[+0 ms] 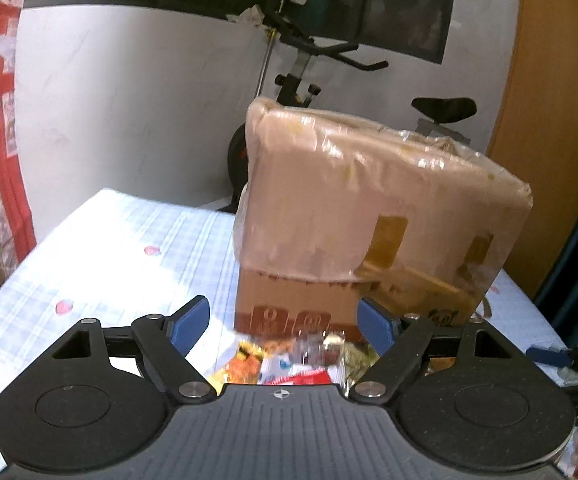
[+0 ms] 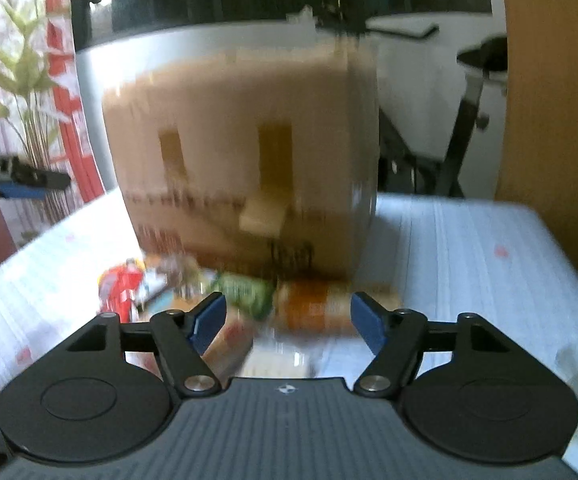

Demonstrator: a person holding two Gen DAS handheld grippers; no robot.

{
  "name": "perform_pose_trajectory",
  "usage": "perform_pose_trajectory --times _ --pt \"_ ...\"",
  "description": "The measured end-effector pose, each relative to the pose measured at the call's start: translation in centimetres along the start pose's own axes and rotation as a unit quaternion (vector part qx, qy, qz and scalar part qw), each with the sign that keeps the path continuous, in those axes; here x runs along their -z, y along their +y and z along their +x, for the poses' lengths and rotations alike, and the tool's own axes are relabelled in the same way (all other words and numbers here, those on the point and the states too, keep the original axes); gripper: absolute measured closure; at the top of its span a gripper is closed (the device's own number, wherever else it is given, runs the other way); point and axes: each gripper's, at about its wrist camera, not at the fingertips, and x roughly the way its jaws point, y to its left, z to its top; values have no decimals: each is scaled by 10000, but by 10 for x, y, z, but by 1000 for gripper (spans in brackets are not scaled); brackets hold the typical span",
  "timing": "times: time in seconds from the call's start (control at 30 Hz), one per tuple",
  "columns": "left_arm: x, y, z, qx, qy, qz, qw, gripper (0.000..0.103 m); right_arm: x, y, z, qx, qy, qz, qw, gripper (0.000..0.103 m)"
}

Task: Organize snacks
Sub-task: 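Move both tools back down to the remaining snack packets, then grasp the red packet with the left tool while the right tool grasps the cracker packet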

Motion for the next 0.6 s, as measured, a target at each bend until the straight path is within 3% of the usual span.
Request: perform_pose_trajectory --times 0.1,0.27,0.33,0.4,0.6 --pt "10 3 2 -51 123 -53 9999 20 17 3 14 6 496 113 9987 32" --pt "23 7 5 -109 277 -144 9995 20 36 11 33 71 948 225 9952 32" --pt "28 8 6 -122 330 -160 9993 20 36 11 39 50 1008 210 9947 34" --pt "33 8 8 -119 389 -165 9990 20 32 14 44 84 1011 -3 9948 45" --pt "44 5 16 -47 591 -142 9981 20 24 10 57 46 897 -287 9955 53"
